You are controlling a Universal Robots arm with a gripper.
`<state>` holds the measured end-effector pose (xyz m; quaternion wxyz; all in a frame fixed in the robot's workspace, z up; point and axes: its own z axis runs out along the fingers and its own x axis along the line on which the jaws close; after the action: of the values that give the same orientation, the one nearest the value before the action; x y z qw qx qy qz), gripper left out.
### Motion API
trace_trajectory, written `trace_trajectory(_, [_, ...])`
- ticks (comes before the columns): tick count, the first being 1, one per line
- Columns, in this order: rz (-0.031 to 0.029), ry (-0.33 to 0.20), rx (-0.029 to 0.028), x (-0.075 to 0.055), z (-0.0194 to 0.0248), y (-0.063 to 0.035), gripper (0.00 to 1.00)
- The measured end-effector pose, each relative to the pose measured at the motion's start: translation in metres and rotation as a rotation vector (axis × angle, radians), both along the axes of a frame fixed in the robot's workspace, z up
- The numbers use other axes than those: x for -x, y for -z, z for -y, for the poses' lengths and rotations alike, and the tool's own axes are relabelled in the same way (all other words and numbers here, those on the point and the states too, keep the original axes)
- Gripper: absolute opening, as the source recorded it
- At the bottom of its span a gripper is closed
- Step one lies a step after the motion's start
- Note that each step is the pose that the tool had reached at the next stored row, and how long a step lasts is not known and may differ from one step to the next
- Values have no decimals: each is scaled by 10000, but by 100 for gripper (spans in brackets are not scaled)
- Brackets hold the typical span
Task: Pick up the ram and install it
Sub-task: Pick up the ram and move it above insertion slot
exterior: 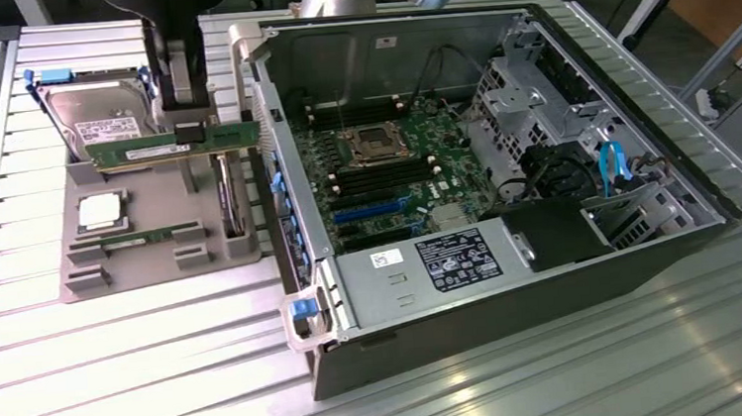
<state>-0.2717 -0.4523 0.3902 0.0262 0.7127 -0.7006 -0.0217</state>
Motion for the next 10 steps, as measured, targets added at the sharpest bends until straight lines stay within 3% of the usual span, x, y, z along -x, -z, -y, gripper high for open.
trace_trajectory(6, [-92, 1, 48, -256, 0, 9, 12])
trace_trajectory(10, [-223, 2, 72, -458, 0, 37, 12])
